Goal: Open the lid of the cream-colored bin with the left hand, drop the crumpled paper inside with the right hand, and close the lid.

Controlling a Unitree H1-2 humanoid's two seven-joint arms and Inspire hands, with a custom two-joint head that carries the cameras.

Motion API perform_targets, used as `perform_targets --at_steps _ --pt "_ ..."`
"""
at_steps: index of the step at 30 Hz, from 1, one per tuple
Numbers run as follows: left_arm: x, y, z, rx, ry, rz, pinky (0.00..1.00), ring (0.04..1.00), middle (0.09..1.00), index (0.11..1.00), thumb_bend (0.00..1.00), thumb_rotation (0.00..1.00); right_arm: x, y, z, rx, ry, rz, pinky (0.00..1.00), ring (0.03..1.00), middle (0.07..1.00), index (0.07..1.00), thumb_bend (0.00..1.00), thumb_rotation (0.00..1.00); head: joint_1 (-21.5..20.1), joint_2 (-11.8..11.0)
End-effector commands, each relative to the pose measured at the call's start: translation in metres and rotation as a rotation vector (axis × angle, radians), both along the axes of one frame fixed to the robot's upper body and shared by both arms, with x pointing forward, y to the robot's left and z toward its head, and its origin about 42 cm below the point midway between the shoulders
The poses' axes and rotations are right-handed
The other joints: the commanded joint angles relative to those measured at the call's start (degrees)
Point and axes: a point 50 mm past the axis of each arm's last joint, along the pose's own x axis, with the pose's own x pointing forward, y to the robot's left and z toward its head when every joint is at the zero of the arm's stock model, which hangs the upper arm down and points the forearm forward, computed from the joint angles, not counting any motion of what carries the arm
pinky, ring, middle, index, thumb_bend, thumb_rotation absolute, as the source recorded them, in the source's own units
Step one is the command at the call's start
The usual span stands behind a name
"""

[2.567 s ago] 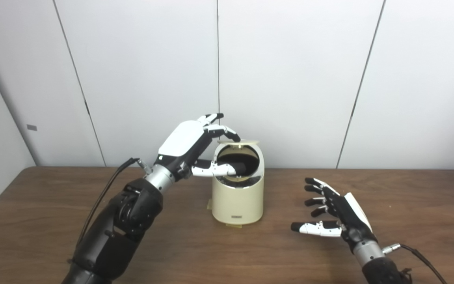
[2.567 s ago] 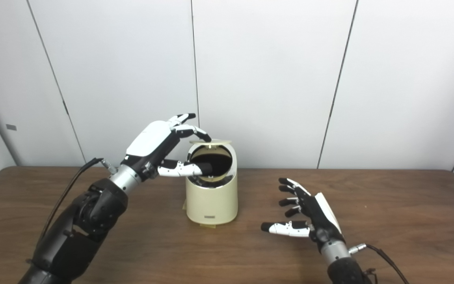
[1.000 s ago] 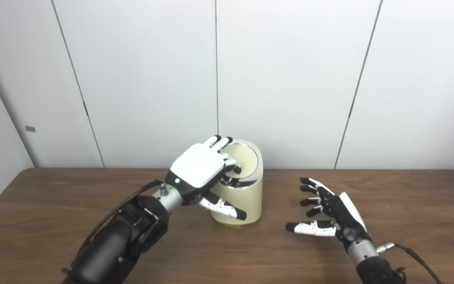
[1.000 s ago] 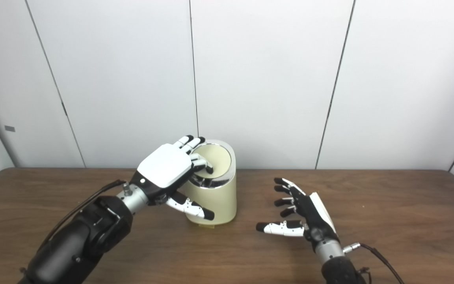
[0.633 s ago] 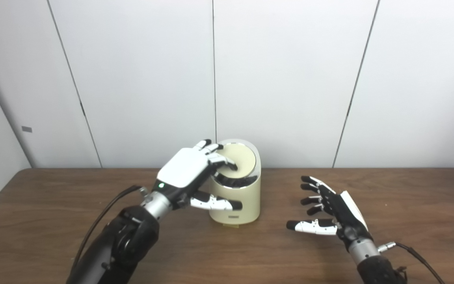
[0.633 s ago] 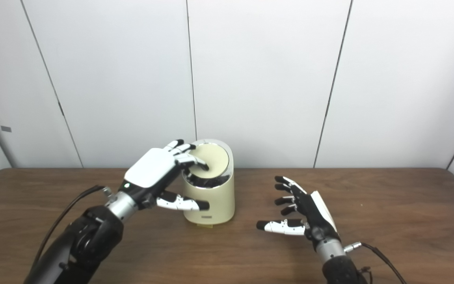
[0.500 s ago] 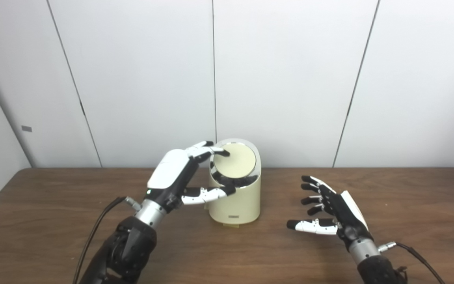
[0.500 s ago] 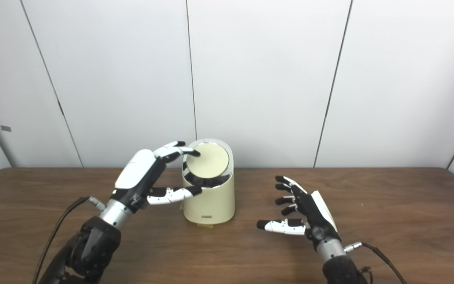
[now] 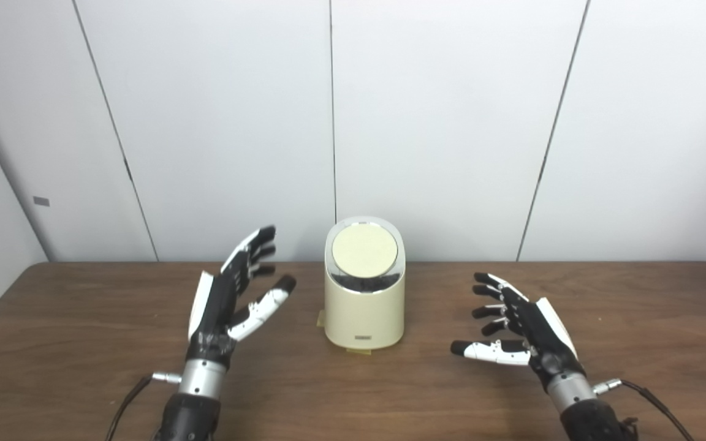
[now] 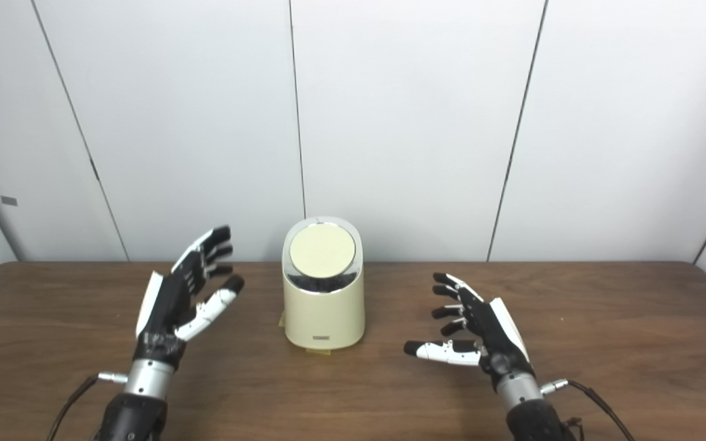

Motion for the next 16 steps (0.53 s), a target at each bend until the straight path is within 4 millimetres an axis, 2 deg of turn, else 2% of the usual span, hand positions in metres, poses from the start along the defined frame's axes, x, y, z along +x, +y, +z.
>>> perform_targets --at_steps 1,5,11,16 --pt "0.007 -0.006 0.015 -0.023 -0.047 -0.015 0.73 0.803 0.861 0.915 0.74 0.48 0.005 0.000 0.025 0.021 -0.117 0.013 0.55 0.694 0.830 0.858 0.85 0.26 0.0 0.1" --pt "0.002 -0.006 0.003 -0.026 0.022 -0.024 0.73 0.788 0.840 0.927 0.73 0.44 0.001 0.000 0.026 0.049 -0.125 0.011 0.56 0.708 0.841 0.865 0.86 0.27 -0.2 0.4" --pt "-0.004 -0.004 -0.011 -0.026 0.091 -0.046 0.67 0.749 0.792 0.889 0.75 0.39 -0.008 0.003 0.025 0.107 -0.145 0.016 0.58 0.730 0.847 0.869 0.85 0.24 -0.3 0.6" --pt "-0.007 -0.003 -0.017 -0.014 0.122 -0.064 0.67 0.754 0.799 0.858 0.74 0.37 -0.013 0.007 0.021 0.109 -0.164 0.022 0.58 0.731 0.850 0.869 0.82 0.21 -0.7 0.7"
